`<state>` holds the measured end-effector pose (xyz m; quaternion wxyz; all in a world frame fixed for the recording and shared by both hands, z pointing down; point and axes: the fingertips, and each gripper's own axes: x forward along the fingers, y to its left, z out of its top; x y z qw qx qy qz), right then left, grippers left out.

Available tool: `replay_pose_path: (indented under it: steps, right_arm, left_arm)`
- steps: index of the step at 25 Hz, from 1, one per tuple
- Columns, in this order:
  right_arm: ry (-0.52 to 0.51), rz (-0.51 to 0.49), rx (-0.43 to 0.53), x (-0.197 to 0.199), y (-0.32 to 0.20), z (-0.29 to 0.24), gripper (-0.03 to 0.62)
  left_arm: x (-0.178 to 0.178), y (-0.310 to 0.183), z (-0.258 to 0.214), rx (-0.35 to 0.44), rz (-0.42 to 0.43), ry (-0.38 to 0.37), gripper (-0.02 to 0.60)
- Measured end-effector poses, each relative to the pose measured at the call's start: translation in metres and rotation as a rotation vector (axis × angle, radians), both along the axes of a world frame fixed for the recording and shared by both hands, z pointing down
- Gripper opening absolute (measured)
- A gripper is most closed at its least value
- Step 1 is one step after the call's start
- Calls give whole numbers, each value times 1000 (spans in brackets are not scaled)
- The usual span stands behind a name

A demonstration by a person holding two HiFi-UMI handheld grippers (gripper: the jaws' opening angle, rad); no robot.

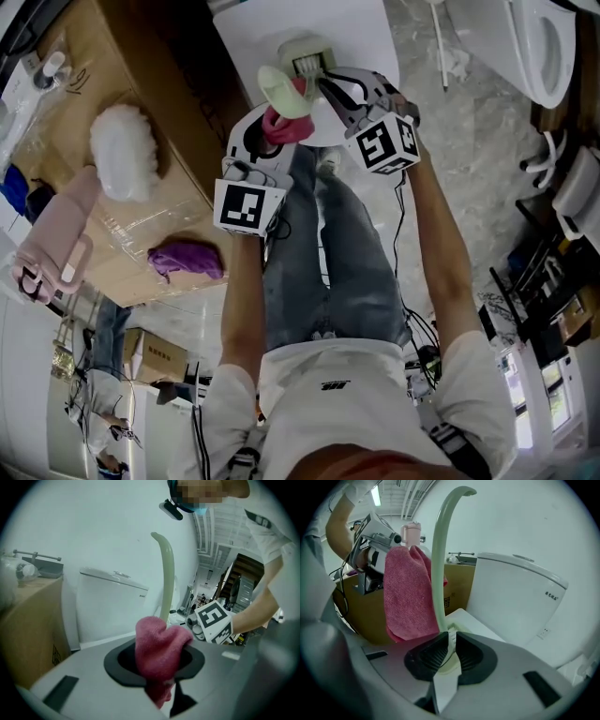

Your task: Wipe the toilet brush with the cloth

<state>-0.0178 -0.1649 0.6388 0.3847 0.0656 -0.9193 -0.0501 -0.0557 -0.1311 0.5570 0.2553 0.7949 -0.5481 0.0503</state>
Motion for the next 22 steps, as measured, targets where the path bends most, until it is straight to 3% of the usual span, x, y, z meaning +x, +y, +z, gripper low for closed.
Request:
replay_pose_path:
  steps: [12, 22]
  right_arm:
    - [-3, -166, -24, -3, 5, 13, 84]
    - [-28, -242, -37, -15, 11, 29, 112]
  left_arm:
    - [11, -9, 9, 43, -61, -9, 153]
    - [22, -22, 22, 57, -66, -39, 175]
